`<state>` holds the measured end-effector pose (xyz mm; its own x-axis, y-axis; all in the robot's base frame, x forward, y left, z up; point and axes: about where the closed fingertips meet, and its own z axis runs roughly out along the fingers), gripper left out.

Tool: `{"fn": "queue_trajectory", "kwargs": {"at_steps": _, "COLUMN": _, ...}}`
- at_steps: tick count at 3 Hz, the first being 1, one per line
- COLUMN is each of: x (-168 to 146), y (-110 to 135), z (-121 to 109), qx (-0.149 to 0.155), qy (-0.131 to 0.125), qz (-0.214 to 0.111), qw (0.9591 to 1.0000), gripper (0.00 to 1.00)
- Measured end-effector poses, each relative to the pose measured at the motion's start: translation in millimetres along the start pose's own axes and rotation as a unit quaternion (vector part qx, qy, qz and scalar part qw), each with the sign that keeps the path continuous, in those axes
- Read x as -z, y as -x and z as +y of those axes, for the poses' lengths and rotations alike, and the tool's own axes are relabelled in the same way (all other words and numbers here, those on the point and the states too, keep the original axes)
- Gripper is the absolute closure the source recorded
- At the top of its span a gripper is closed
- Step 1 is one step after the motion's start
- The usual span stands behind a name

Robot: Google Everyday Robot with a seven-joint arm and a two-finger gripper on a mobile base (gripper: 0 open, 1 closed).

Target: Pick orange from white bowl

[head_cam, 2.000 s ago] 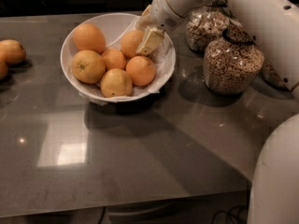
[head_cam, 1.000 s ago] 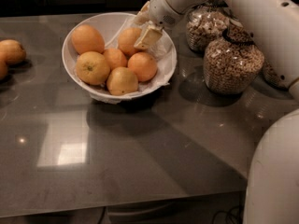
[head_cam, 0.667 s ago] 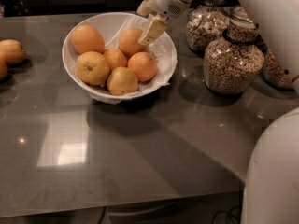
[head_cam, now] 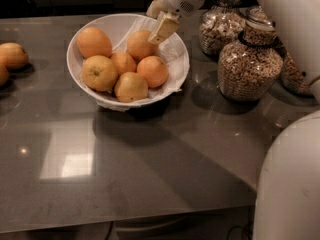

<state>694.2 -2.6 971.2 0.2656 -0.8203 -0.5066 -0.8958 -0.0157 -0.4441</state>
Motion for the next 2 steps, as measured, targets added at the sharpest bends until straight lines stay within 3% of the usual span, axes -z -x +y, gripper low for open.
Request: {"fn": "queue_trajectory", "kwargs": {"at_steps": 2, "x": -33.3, "y": 5.5, "z": 11.0, "qx": -0.006, "qy": 0.036, "qz": -0.028, "qw": 0.9989, "gripper": 0.45}}
